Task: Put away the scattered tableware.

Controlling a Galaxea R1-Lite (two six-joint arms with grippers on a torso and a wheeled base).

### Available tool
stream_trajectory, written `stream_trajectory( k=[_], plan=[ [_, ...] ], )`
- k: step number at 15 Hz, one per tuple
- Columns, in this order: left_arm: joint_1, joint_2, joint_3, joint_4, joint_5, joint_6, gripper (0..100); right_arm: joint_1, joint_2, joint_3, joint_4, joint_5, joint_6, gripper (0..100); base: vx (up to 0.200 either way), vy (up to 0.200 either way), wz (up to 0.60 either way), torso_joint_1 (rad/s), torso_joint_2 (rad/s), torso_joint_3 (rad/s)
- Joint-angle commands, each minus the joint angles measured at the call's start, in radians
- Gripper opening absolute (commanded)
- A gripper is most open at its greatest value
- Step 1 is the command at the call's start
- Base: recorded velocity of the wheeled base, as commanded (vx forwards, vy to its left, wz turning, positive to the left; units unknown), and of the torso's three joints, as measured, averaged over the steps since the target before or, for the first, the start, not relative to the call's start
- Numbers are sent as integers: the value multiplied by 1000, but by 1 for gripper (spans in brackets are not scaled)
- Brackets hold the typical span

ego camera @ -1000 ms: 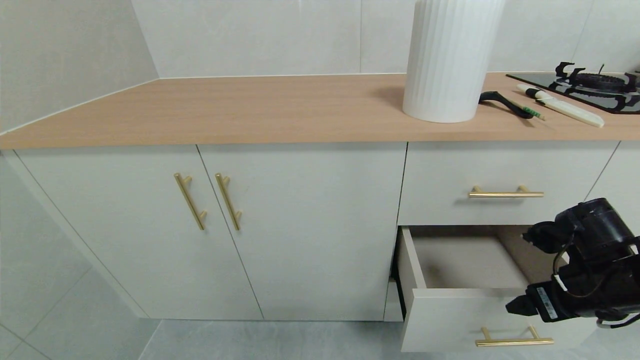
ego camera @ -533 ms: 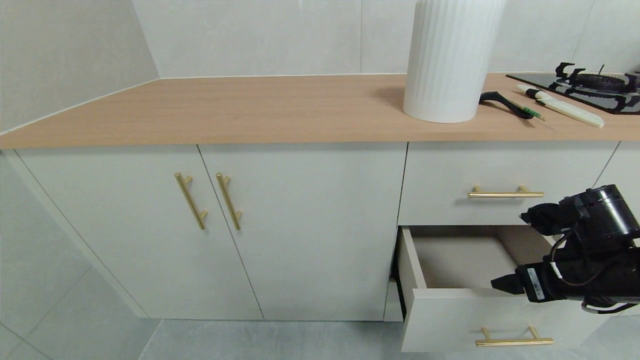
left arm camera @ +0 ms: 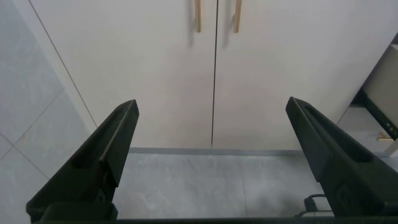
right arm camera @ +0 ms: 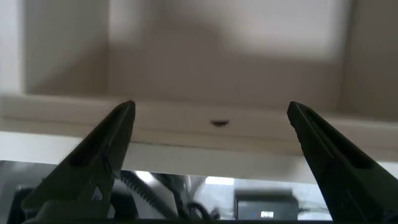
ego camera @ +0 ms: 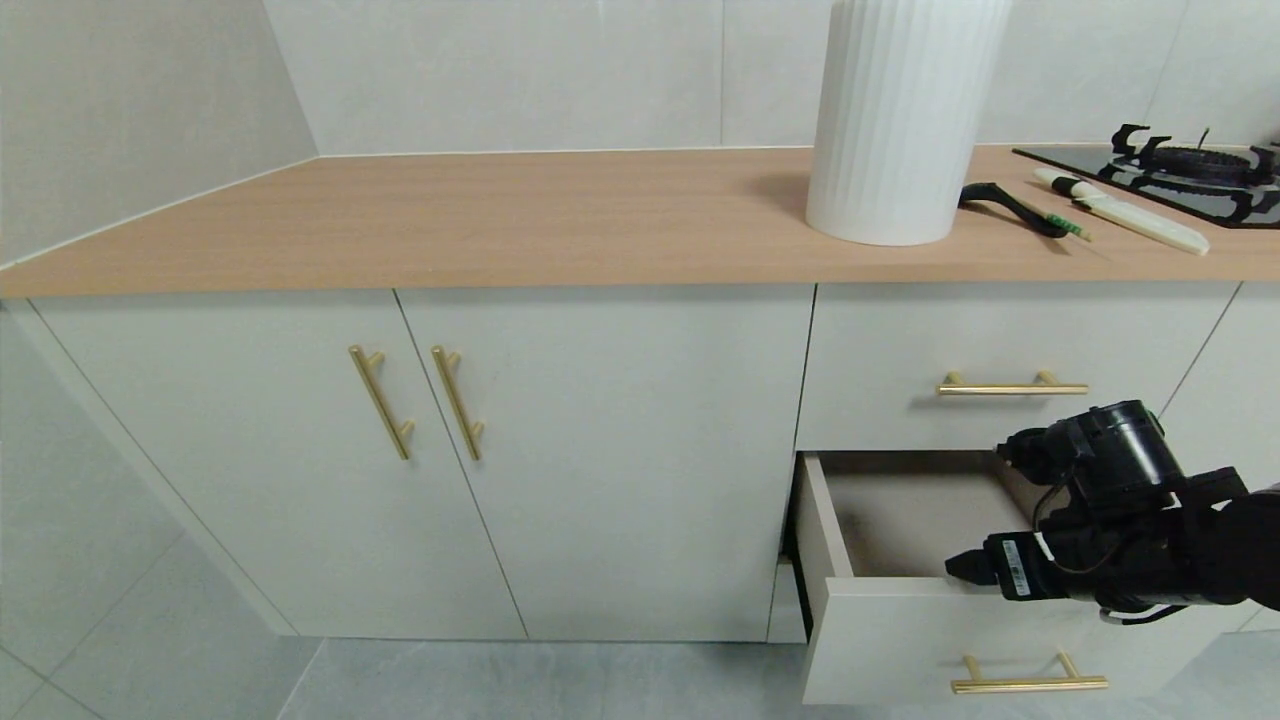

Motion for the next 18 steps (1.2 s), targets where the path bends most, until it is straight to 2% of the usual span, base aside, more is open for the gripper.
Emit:
stream_trajectory(
  k=[1, 8, 14, 18],
  plan=[
    [0, 2, 0, 1, 2, 0, 100, 0, -4, 10, 6, 3, -2, 100, 0, 0, 0, 0, 0, 0],
    [0, 2, 0, 0, 0, 0, 100, 5, -44, -16, 278, 5, -30, 100, 0, 0, 0, 0, 0, 0],
    [0, 2, 0, 0, 0, 0, 100, 46, -51, -30, 580, 5, -149, 100, 0, 0, 0, 0, 0, 0],
    [0, 2, 0, 0, 0, 0, 100, 51, -51, -42, 592, 5, -148, 100, 0, 0, 0, 0, 0, 0]
  ],
)
